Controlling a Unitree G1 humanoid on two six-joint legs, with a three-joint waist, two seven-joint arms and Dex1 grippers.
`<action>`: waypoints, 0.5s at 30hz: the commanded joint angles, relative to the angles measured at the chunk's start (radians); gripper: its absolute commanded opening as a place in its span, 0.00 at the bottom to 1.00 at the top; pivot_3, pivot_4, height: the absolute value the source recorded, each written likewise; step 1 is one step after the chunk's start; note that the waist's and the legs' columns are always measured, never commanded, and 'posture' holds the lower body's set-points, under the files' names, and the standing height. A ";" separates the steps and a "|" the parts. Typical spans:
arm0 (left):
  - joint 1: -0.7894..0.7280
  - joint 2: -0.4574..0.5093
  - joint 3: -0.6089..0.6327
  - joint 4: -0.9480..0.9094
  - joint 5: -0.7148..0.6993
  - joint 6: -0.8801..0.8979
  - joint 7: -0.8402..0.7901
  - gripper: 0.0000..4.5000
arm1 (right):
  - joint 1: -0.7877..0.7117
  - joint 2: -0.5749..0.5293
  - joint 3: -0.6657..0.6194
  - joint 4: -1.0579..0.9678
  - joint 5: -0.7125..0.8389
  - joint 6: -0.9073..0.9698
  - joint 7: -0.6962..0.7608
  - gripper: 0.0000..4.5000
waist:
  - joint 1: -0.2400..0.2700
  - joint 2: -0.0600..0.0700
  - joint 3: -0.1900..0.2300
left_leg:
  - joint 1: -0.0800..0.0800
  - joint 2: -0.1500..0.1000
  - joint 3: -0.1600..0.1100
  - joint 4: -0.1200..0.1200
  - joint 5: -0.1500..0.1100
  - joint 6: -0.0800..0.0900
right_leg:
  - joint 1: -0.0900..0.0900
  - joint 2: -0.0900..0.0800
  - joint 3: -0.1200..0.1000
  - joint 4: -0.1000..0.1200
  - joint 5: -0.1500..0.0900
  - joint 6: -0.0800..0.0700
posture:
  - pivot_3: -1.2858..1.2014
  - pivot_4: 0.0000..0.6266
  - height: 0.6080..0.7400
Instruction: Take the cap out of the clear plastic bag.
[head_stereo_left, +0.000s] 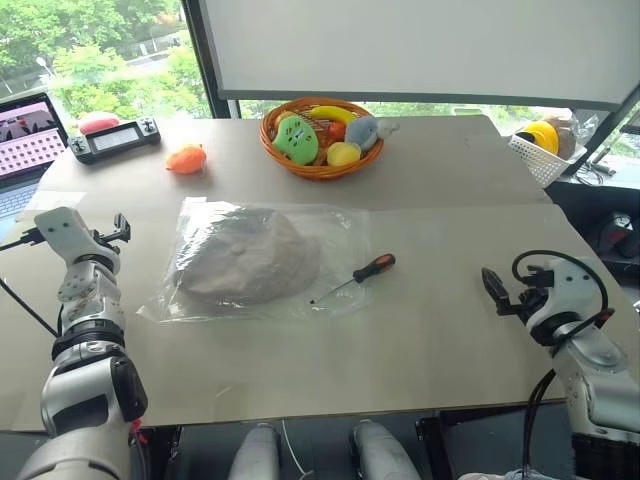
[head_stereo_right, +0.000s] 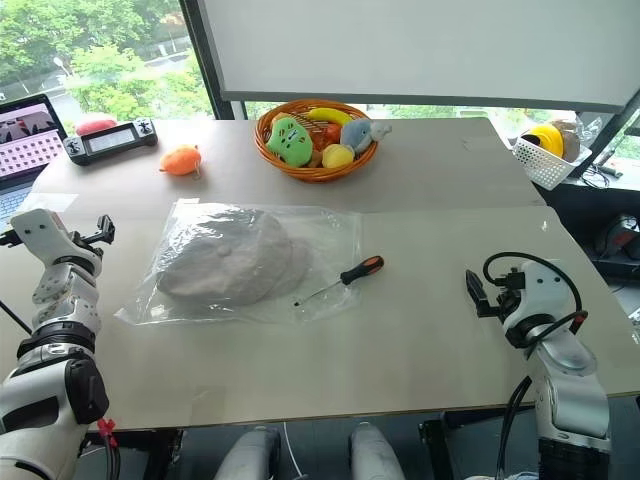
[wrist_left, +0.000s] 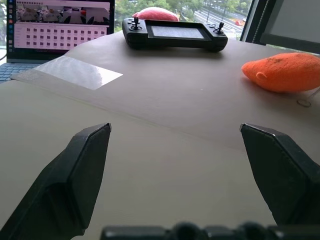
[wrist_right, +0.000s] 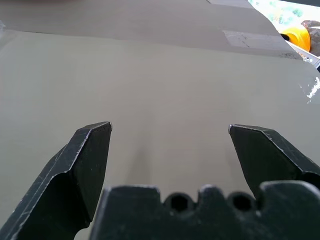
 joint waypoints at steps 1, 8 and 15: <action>-0.024 -0.004 -0.009 -0.017 0.002 -0.031 -0.023 0.99 | 0.000 -0.010 -0.016 -0.014 -0.009 -0.038 0.003 1.00 | 0.000 0.000 0.000 | 0.000 0.000 0.000 0.000 0.000 0.000 | 0.000 0.000 0.000 0.000 0.000 0.000 | 0.52 0.24 0.96; -0.084 -0.007 -0.054 -0.108 -0.028 0.005 -0.263 0.99 | -0.026 -0.074 -0.020 -0.065 0.013 -0.010 0.067 1.00 | 0.003 0.000 0.000 | -0.001 0.000 0.000 0.000 0.000 0.000 | 0.000 0.000 0.000 0.000 0.000 0.000 | 0.52 0.24 0.96; 0.032 0.095 -0.181 -0.629 -0.171 0.330 -0.723 0.99 | -0.123 -0.203 -0.037 -0.286 0.371 0.242 0.283 1.00 | -0.023 0.000 0.001 | -0.002 0.000 0.000 -0.001 0.000 0.000 | -0.001 0.001 0.001 0.000 0.001 -0.002 | 0.52 0.24 0.96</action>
